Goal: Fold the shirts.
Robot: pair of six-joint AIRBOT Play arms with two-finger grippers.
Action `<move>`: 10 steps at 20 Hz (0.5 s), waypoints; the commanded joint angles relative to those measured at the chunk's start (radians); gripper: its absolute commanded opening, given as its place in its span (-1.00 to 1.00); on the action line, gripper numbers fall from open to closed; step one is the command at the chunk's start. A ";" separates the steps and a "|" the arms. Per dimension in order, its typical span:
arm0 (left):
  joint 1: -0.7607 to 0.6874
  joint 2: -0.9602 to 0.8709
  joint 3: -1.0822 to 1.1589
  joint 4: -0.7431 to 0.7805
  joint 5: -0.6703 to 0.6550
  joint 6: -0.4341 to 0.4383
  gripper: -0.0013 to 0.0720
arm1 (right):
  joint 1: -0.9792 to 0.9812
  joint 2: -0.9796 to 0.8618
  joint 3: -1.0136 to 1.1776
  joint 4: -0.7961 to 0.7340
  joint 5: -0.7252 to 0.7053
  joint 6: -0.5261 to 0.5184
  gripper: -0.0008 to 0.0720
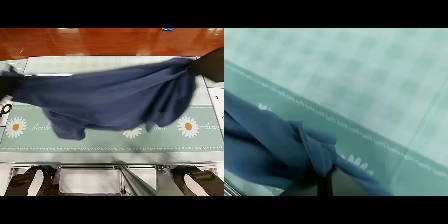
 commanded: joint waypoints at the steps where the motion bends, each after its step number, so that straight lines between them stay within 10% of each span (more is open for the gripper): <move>1: -0.030 -0.058 -0.347 0.005 0.200 0.022 -0.91 | 0.000 -0.101 -0.242 0.040 -0.189 -0.063 -0.92; 8: -0.190 -0.517 -0.388 -0.004 0.727 0.039 -0.91 | -0.001 -0.607 -0.068 0.221 -0.524 -0.099 -0.92; 9: -0.211 -0.583 -0.344 -0.004 0.717 0.039 -0.80 | -0.001 -0.658 -0.022 0.237 -0.537 -0.098 -0.78; 10: -0.225 -0.639 -0.294 -0.003 0.668 0.039 -0.14 | -0.003 -0.703 0.027 0.226 -0.527 -0.094 -0.13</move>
